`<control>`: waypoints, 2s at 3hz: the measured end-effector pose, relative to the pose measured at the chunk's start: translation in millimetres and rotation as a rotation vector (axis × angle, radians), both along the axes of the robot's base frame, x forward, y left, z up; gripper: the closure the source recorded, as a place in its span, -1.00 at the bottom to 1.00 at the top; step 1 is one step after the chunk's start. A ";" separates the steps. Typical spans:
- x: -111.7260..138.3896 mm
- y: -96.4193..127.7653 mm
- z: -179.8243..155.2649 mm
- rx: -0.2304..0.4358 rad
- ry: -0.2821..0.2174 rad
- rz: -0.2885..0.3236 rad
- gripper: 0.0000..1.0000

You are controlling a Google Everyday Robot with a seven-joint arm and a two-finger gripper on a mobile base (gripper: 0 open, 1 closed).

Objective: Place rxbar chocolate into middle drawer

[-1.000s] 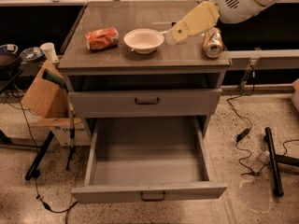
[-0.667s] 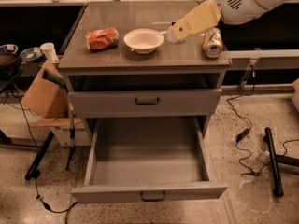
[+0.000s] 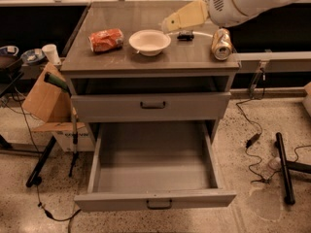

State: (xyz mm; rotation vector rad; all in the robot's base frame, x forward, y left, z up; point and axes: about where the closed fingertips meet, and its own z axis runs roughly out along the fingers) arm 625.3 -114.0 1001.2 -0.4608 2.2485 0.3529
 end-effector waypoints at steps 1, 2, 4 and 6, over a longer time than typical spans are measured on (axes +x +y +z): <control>31.1 2.8 0.8 0.020 -0.019 -0.090 -1.00; 60.1 5.2 2.2 0.012 -0.039 -0.145 -1.00; 103.4 24.4 1.5 -0.014 -0.067 -0.222 -1.00; 108.9 29.1 -5.4 -0.022 -0.065 -0.243 -1.00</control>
Offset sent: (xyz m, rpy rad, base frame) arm 0.0962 0.0051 0.0032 0.0025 -0.0626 -0.2162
